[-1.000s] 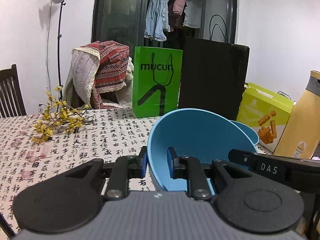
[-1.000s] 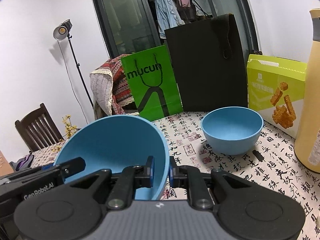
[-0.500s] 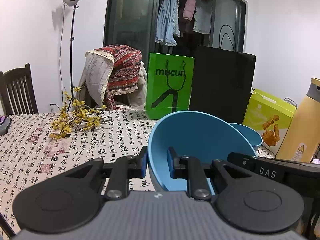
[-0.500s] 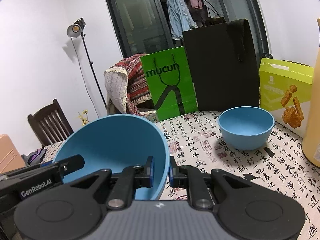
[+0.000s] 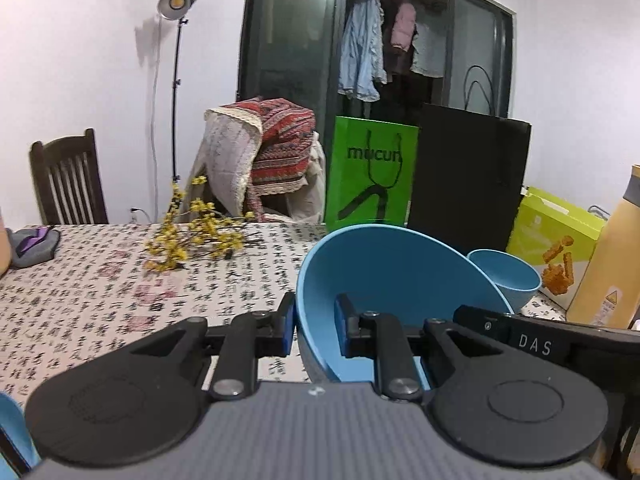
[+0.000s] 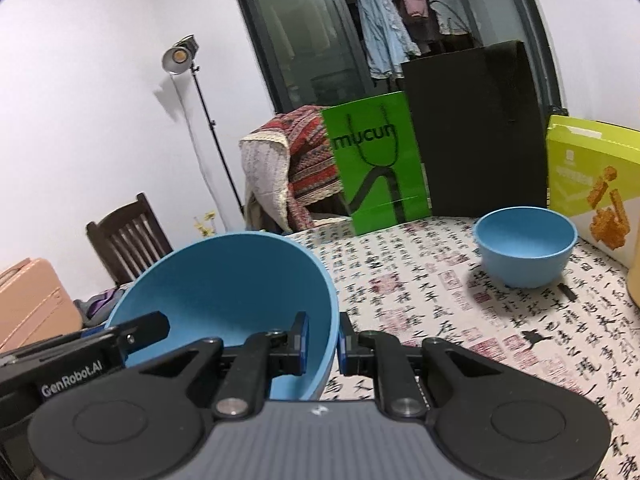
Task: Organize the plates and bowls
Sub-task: 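Carry both held blue bowls away from the thermos toward the vase, then carry both held blue bowls on toward the pink case and vase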
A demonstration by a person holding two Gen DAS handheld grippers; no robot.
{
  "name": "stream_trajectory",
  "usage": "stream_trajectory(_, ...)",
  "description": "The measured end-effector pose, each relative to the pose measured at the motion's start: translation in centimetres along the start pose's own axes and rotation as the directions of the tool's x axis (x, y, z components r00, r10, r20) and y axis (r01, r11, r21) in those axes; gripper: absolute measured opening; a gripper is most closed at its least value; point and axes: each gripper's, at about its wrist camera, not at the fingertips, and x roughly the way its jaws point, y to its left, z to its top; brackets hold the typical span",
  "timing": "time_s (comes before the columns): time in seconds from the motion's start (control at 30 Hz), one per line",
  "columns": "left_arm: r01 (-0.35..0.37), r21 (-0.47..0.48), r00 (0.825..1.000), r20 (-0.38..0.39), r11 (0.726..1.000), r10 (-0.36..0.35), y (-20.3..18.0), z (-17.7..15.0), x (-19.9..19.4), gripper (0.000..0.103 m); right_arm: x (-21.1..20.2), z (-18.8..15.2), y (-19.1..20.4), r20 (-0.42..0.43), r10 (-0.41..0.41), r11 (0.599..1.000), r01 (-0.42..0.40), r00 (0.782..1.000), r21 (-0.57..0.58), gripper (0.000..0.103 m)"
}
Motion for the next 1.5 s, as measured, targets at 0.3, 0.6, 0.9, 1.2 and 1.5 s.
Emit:
stream_trajectory(0.3, -0.059, -0.024, 0.998, 0.008, 0.998, 0.060, 2.3, -0.7, -2.4, 0.020, -0.5, -1.0, 2.8, -0.008, 0.060, 0.998, -0.060, 0.998, -0.020, 0.014)
stream_trajectory(0.6, -0.120, -0.054, 0.993, 0.014, 0.991, 0.121, 4.9, -1.3, -4.6, 0.020, -0.5, -1.8, 5.8, -0.025, 0.118, 0.992, -0.119, 0.993, -0.045, 0.014)
stream_trajectory(0.9, -0.173, -0.094, 0.984, 0.017, 0.980, 0.175, 7.7, -1.8, -6.6, 0.020, -0.4, -2.8, 9.1, -0.050, 0.172, 0.982, -0.175, 0.984, -0.069, 0.014)
stream_trajectory(1.2, -0.216, -0.128, 0.975, 0.027, 0.968, 0.221, 10.1, -2.0, -8.5, 0.020, -0.5, -3.7, 12.0, -0.069, 0.222, 0.970, -0.227, 0.973, -0.088, 0.014)
stream_trajectory(1.5, -0.244, -0.158, 0.967, 0.041, 0.957, 0.253, 12.4, -2.2, -10.3, 0.020, -0.7, -4.2, 14.9, -0.085, 0.254, 0.958, -0.262, 0.964, -0.112, 0.014)
